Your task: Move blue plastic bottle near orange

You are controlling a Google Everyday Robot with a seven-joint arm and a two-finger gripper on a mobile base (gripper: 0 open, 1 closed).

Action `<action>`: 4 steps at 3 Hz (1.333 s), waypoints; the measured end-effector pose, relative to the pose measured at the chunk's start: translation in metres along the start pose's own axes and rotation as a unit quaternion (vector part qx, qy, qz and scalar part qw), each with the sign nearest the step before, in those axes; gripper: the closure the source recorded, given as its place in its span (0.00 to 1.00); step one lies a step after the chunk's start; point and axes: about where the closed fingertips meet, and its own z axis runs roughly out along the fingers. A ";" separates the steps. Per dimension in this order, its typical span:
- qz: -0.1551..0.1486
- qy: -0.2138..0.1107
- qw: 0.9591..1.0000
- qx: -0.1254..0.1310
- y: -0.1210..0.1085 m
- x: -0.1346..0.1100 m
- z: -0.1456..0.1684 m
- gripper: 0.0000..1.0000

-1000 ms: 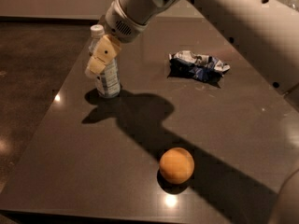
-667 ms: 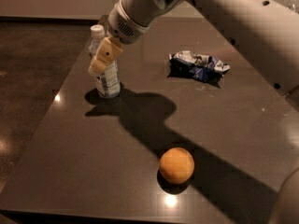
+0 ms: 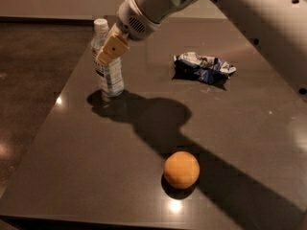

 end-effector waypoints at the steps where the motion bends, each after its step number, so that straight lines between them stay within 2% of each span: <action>1: 0.009 -0.010 1.000 0.004 -0.001 0.009 -0.026 0.95; 2: 0.016 -0.013 1.000 0.010 0.004 0.027 -0.055 1.00; 4: 0.001 -0.003 1.000 0.009 0.040 0.068 -0.101 1.00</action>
Offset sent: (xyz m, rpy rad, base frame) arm -0.0306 -0.1176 0.0304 0.0428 0.0017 -0.0790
